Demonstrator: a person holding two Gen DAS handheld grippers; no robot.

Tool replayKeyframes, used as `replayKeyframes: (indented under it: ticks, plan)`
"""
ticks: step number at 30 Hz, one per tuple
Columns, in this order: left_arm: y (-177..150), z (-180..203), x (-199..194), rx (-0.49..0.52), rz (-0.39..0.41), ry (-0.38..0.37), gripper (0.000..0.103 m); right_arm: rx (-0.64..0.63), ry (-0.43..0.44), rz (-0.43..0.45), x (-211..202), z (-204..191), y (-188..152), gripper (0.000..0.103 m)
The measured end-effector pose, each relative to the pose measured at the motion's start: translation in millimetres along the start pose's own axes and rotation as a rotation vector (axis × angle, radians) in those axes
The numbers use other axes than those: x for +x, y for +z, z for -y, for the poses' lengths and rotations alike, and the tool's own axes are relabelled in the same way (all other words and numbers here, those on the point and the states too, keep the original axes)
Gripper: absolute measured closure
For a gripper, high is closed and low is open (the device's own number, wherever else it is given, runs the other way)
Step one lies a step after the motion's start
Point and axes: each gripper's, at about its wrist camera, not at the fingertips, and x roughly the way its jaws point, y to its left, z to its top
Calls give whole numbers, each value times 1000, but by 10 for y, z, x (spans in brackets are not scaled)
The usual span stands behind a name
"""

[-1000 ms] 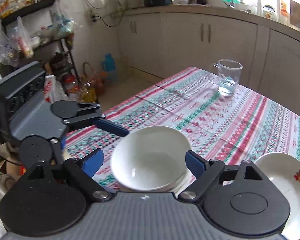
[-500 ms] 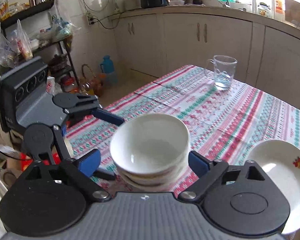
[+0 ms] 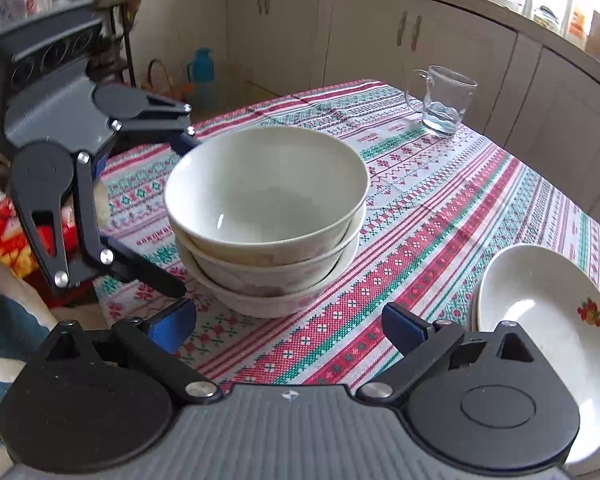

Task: Organize plates and bowls
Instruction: 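Grasp the rim of the three-bowl stack with the right gripper, then lift the bowl stack with the right gripper and carry it over the plate stack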

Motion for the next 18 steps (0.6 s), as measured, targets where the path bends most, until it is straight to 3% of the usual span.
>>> replayKeyframes:
  ticks: [18]
  plan:
    - [80,-214,169,187,-51,-147,3,-160,50,-29,245,-2,147,2]
